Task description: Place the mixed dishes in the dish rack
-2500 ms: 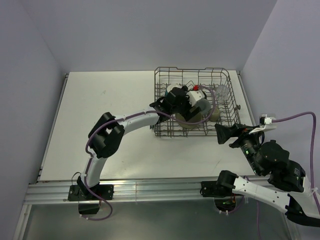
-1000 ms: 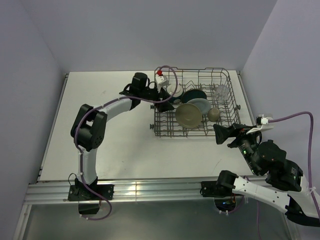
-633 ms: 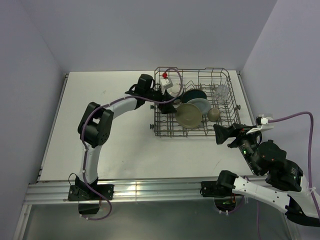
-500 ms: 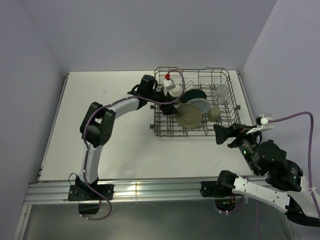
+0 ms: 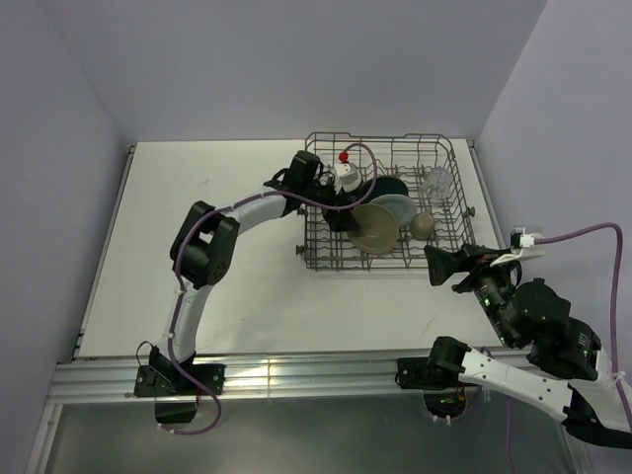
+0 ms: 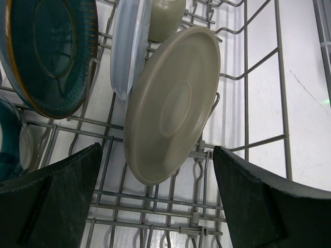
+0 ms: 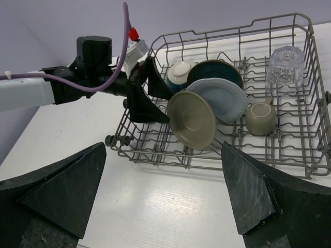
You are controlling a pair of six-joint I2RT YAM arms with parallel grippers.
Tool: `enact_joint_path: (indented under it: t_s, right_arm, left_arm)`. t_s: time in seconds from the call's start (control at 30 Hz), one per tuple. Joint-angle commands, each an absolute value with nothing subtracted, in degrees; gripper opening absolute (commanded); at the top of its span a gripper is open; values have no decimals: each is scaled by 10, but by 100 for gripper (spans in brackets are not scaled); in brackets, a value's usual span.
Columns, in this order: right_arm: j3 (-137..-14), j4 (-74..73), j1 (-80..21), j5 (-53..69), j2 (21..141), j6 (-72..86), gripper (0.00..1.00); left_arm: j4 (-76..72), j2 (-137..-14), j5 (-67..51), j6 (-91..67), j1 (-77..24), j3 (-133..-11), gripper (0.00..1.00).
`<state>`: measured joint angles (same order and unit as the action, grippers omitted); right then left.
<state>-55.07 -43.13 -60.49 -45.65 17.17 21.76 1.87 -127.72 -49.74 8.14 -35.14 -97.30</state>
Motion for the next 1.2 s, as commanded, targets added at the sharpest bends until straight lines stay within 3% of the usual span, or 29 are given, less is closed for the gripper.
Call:
enact_joint_path:
  t_s: [0.0, 0.53, 1.13, 1.17]
  right_arm:
    - [-558, -420, -605, -470, 164, 215, 100]
    - [-562, -428, -605, -475, 161, 219, 100]
    - [-569, -435, -605, -474, 165, 222, 100]
    - [-569, -436, -605, -473, 167, 224, 100]
  left_arm:
    - [29, -1286, -505, 99, -358, -1002, 95]
    - [48, -1310, -508, 105, -381, -1019, 90]
    - [21, -1305, -483, 80, -392, -996, 37]
    - [16, -1302, -479, 77, -394, -984, 31]
